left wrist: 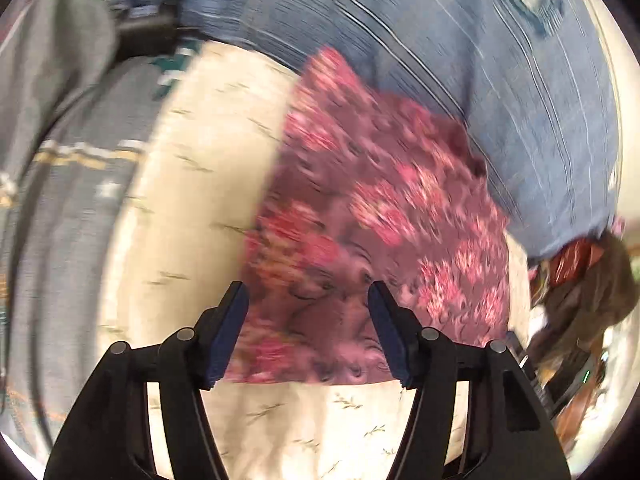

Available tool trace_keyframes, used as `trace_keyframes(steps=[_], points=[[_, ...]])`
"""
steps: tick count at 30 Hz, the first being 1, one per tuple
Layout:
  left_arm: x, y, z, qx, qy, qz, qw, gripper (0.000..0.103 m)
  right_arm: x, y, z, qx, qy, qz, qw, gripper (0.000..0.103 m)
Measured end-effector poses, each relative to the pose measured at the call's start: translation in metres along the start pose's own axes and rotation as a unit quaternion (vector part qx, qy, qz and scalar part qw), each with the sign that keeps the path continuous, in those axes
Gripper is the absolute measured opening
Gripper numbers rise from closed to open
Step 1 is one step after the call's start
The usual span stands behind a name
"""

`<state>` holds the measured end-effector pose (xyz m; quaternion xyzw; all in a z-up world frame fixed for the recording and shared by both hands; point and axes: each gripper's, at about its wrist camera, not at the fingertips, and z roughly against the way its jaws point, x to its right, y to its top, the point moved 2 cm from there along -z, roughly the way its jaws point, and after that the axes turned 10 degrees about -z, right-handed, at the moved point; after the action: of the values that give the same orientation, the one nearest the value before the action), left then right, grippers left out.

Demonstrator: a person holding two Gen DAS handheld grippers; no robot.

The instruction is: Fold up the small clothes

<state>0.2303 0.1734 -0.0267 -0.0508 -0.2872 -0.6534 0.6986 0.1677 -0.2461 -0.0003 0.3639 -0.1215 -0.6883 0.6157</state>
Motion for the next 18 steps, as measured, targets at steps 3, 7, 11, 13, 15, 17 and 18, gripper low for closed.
trace_keyframes(steps=[3, 7, 11, 13, 15, 17, 18], points=[[-0.027, 0.005, 0.017, -0.004, -0.003, 0.021, 0.9998, 0.061, -0.069, -0.023, -0.017, -0.017, 0.005, 0.109, 0.994, 0.065], [-0.058, 0.007, 0.022, -0.013, -0.005, 0.049, 0.9987, 0.061, -0.162, -0.065, -0.048, -0.032, 0.012, 0.257, 0.966, 0.066], [-0.065, 0.015, 0.011, -0.018, 0.0, 0.056, 0.9983, 0.061, -0.228, -0.101, -0.078, -0.016, -0.017, 0.37, 0.929, 0.067], [-0.071, 0.02, 0.009, -0.02, 0.0, 0.053, 0.9984, 0.061, -0.246, -0.107, -0.096, -0.007, -0.039, 0.39, 0.92, 0.067], [-0.072, 0.026, 0.007, -0.024, 0.001, 0.046, 0.9987, 0.061, -0.257, -0.111, -0.116, -0.001, -0.073, 0.415, 0.907, 0.065], [-0.073, 0.033, 0.004, -0.027, 0.001, 0.038, 0.9989, 0.062, -0.268, -0.111, -0.126, 0.04, -0.084, 0.438, 0.894, 0.064], [-0.073, 0.037, 0.003, -0.028, -0.001, 0.035, 0.999, 0.062, -0.273, -0.109, -0.131, 0.054, -0.1, 0.451, 0.885, 0.058]])
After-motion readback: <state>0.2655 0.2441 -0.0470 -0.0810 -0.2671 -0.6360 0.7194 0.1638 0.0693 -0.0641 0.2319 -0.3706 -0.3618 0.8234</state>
